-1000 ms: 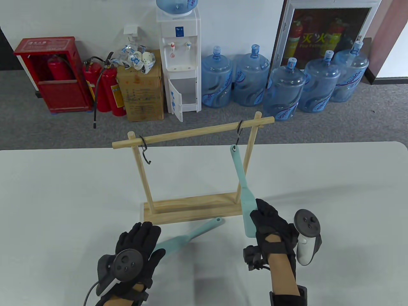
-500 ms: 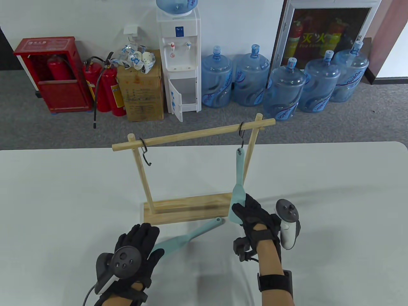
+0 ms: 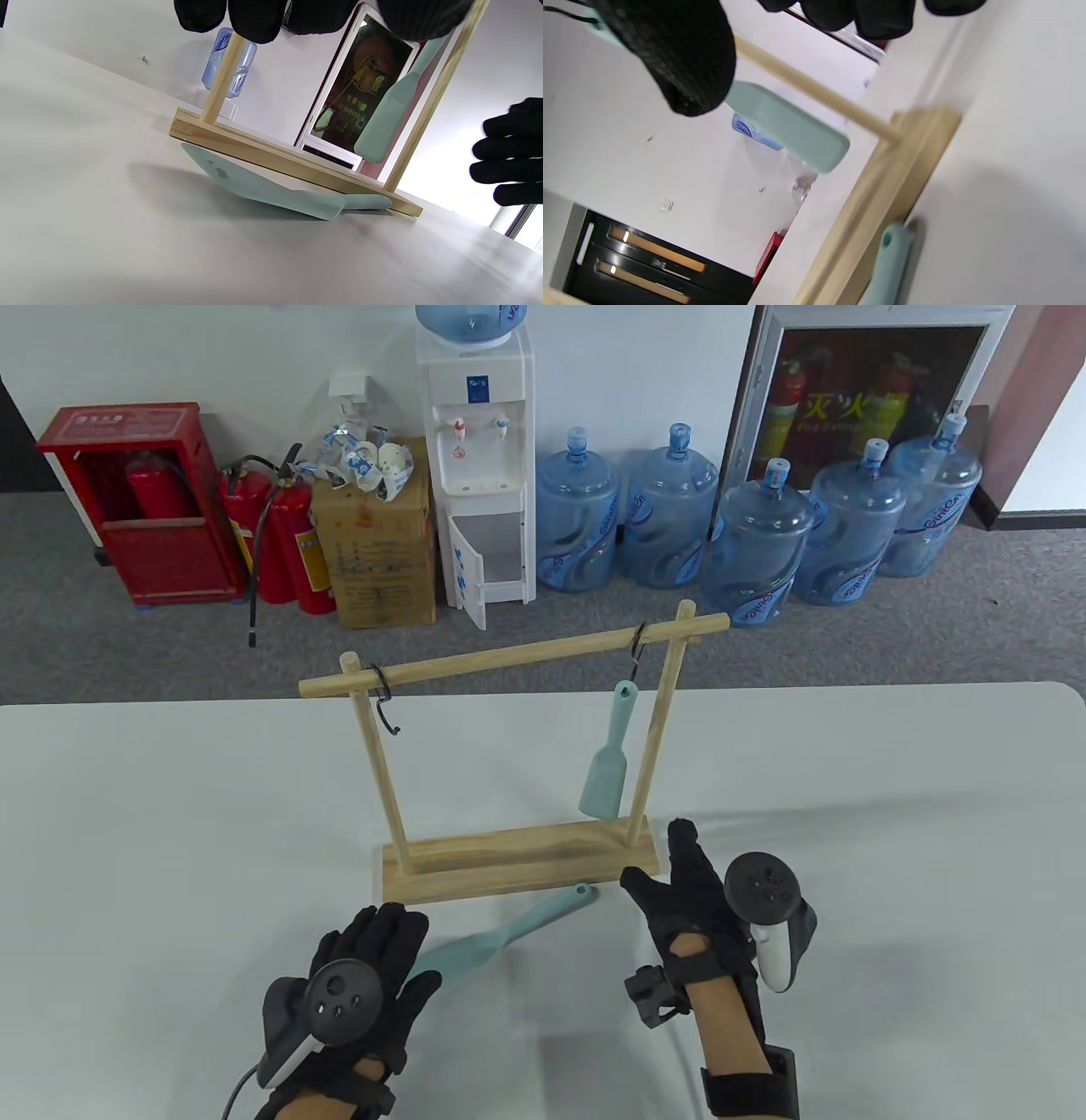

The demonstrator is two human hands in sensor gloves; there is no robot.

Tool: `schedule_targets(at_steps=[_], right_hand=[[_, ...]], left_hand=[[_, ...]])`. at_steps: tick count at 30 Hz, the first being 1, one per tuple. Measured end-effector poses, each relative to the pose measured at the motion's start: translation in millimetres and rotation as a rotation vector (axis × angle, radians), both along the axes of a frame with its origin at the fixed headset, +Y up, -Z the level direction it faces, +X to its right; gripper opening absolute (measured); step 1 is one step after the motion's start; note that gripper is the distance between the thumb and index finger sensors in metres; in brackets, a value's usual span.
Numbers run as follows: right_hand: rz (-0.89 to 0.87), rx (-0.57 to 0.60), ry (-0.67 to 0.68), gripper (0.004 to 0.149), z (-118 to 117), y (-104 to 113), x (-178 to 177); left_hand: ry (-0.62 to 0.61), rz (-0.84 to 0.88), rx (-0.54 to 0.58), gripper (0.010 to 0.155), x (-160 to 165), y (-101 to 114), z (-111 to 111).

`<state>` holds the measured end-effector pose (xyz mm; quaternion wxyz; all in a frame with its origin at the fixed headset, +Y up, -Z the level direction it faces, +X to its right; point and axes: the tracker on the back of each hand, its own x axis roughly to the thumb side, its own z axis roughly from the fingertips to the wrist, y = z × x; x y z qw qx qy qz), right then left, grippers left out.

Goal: Hook dessert spatula onto s-hook

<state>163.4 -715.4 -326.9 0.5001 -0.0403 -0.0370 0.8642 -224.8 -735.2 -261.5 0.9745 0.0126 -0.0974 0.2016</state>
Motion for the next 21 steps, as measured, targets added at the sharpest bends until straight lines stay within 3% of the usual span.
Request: schedule_targets(at_steps=[6, 11, 16, 21], right_hand=[[0.259, 0.132, -0.022, 0.088, 41, 18, 17], [0.468, 0.181, -0.018, 0.087, 67, 20, 27], [0.603, 0.175, -0.01, 0.087, 78, 11, 34], [0.585, 0.135, -0.006, 0.088, 80, -10, 42]], left_hand=[[-0.004, -0.045, -0.009, 0.072, 5, -2, 0], [0.007, -0.131, -0.026, 0.074, 11, -7, -2], [0.061, -0.269, -0.003, 0.072, 17, -11, -6], [0.06, -0.341, -0.04, 0.073, 28, -21, -12]])
